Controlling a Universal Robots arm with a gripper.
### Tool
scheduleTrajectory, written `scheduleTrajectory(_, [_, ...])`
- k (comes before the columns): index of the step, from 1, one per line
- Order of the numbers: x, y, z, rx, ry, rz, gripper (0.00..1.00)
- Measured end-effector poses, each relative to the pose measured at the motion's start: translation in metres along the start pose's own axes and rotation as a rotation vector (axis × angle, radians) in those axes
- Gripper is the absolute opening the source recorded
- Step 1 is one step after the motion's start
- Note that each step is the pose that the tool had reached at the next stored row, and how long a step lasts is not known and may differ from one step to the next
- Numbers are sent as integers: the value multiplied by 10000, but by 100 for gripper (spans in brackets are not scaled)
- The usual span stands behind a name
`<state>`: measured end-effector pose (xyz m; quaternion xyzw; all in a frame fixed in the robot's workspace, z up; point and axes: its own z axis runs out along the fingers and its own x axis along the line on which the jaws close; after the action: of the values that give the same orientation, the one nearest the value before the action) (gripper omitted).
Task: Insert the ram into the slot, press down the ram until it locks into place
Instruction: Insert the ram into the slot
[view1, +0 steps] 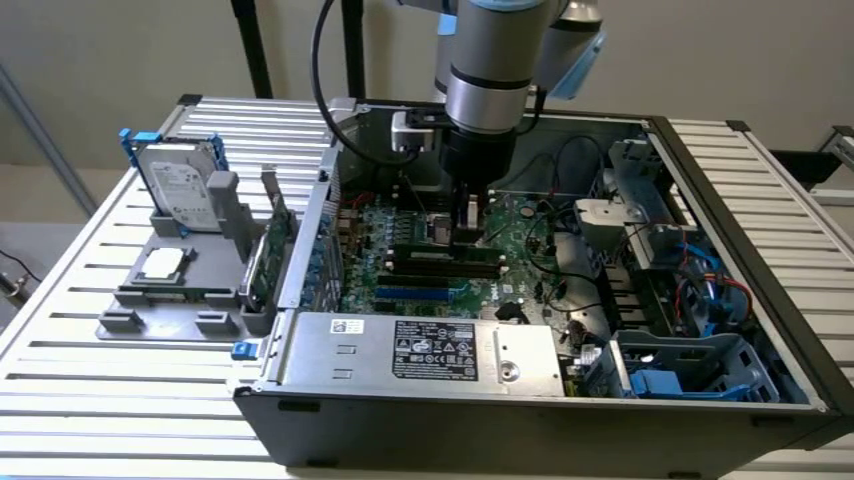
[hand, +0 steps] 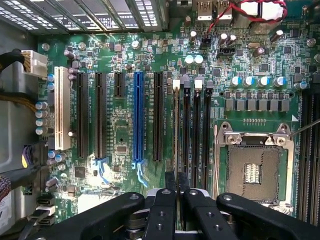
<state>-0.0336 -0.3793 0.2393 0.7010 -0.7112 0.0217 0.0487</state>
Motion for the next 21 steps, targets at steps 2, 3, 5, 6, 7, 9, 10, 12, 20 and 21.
scheduleTrajectory(2, [-1,0,7,6,6,1,13])
scheduleTrajectory(3, [-1,-1,11,10,10,1,13])
scheduleTrajectory(5, [-2,-1,17,14,21,2,13])
scheduleTrajectory(6, [-2,-1,20,15,28,2,13])
scheduleTrajectory(7, [-2,-1,22,14,35,2,13])
scheduleTrajectory(9, [-3,-1,25,14,43,3,13])
scheduleTrajectory(10, [-3,-1,28,15,46,3,13])
scheduleTrajectory(12, [-4,-1,32,15,57,3,13])
scheduleTrajectory(20, [-5,-3,49,14,67,17,13])
scheduleTrajectory(21, [-6,-4,51,13,66,20,13])
